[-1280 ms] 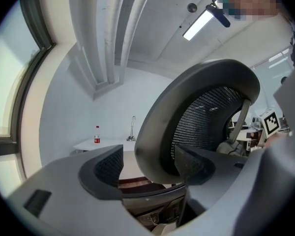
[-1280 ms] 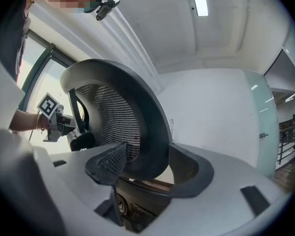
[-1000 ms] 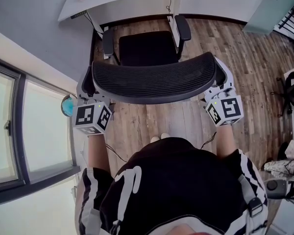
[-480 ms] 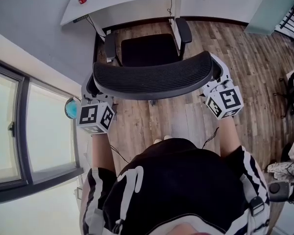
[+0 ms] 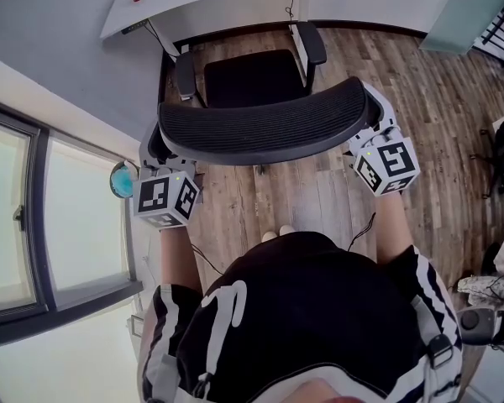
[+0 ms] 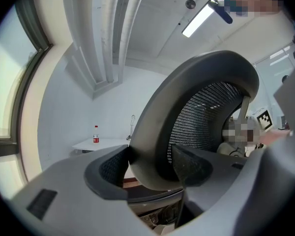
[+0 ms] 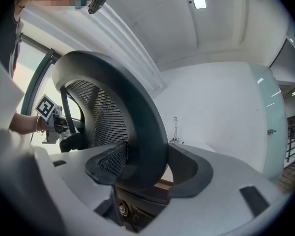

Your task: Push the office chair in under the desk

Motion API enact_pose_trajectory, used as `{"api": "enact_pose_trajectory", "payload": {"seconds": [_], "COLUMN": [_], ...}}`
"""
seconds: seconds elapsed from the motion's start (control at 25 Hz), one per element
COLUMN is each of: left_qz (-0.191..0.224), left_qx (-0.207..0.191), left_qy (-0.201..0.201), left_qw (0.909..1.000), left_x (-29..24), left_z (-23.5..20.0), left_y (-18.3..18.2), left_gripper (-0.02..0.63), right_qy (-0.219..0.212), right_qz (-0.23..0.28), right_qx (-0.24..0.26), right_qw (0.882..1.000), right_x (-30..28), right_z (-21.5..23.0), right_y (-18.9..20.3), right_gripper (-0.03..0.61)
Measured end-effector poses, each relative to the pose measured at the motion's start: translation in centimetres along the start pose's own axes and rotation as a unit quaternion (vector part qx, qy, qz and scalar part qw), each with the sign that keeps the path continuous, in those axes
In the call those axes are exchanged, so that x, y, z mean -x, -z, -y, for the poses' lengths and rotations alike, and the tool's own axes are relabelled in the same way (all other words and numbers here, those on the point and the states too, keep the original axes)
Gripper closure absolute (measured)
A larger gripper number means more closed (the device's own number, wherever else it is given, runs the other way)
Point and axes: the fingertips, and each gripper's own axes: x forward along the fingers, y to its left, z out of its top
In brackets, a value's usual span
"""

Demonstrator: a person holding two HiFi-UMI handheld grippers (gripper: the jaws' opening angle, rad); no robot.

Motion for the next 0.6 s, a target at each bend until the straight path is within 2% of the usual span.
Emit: {"api": "enact_pose_trajectory", "payload": {"seconds": [0.44,0.6], "left_qz": [0.0,0.014], "left_qx": [0.01,0.013], "left_qy": [-0.029,-0.042], "left_qw": [0.9995,0.9989], "left_x": [-0.3,-0.5], "left_z": [1.6,2.3], "left_y": [0.3,0.0], "left_gripper": [0.342,0.342], "right_qy": [-0.012,-0.018], "right_qz": [0.026,0.025], "right_qx": [-0.008,-0.009], "right_qw": [1.0,0.999], "right_x": [0.1,0.2], "right_z": [1.9,2.6], "right_y": [0.4,0.3], "right_gripper": [0.324,0.324]}}
